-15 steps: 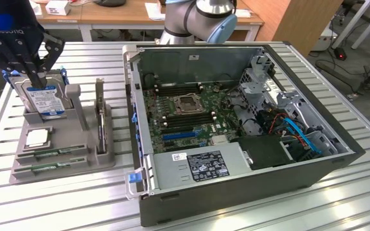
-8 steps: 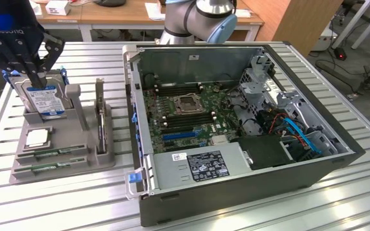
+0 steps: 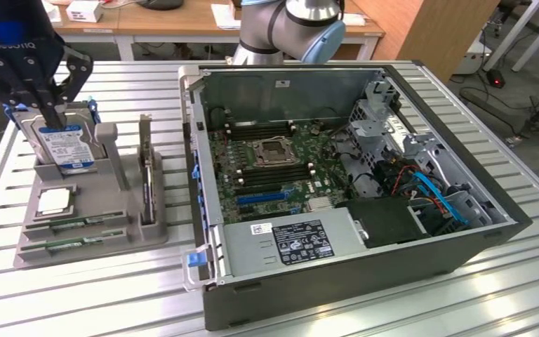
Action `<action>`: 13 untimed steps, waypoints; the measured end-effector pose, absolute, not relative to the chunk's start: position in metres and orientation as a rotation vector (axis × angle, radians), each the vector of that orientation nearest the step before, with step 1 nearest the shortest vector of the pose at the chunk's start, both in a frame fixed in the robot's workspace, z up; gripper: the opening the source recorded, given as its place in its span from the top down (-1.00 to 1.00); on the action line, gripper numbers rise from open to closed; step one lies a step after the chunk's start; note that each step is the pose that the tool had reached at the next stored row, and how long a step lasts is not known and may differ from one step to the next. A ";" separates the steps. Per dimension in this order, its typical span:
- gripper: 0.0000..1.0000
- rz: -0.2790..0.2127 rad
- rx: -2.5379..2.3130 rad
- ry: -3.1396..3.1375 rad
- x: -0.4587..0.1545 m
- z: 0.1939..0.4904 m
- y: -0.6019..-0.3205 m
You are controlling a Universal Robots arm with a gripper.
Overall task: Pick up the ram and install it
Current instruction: 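Pick up the ram and move it above insertion slot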
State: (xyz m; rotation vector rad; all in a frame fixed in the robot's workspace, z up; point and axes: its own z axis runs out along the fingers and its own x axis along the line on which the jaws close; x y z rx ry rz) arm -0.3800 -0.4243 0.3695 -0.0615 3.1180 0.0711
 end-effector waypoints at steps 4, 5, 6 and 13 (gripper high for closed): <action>0.81 0.072 -0.167 3.115 -0.380 0.369 -0.424; 0.81 0.073 -0.192 3.114 -0.380 0.369 -0.424; 0.81 0.073 -0.216 3.113 -0.380 0.369 -0.424; 0.81 0.074 -0.378 3.100 -0.381 0.368 -0.424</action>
